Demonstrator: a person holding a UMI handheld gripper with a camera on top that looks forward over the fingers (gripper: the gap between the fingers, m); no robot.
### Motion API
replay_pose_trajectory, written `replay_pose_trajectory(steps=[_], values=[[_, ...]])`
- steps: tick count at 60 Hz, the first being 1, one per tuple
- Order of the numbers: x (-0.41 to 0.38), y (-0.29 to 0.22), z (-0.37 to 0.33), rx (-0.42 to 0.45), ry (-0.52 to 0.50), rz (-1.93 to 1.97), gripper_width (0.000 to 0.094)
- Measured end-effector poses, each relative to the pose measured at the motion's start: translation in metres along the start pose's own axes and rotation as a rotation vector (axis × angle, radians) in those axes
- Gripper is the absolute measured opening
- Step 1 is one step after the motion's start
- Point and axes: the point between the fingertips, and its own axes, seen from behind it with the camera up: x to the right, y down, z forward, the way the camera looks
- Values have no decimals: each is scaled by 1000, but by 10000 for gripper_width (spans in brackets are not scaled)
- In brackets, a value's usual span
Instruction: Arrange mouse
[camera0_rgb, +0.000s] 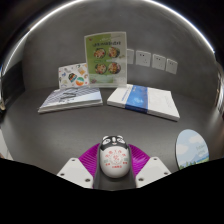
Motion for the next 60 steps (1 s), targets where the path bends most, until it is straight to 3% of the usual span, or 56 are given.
replay_pose_trajectory(steps=[5,12,18,23,32,42,52,57,59,60], values=[[-7,-4,-7,-18,-29,22,413],[11,-60,-41,99,4,29,413],[72,-110,-83,230,108,11,411],[143,-117,-101,267,208,16,410],[249,-47,-102,159,303,51,407],[279,12,-68,97,203,142,410],[282,36,-44,52,133,117,418],[281,36,-44,50,122,87,518],[282,35,-44,48,117,79,615],[282,35,-45,46,113,78,584]])
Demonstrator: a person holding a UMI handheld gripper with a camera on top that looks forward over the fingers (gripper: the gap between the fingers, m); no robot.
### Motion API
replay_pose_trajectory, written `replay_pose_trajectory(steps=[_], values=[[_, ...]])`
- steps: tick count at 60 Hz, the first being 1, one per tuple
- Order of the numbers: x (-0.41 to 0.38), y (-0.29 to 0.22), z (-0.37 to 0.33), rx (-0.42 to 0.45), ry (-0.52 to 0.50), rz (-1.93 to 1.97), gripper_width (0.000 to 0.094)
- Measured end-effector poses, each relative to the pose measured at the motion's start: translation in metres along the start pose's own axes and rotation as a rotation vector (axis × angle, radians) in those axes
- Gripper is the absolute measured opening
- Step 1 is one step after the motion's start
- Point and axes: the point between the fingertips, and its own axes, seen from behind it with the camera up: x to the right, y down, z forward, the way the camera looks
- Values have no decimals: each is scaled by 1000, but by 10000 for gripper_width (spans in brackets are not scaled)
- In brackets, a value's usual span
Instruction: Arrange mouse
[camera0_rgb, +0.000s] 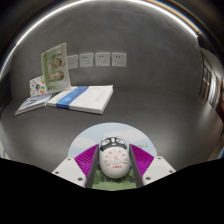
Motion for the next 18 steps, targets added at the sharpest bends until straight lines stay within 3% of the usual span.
replay_pose_trajectory(steps=[1,6,9,18], values=[[0,0,-1,-4,-4,-1,669],[-3,5,-10,-12,-57,-2,895],[-4,8,-25,-6,-77,10,832],[11,25,-84,42,-82,56,845]])
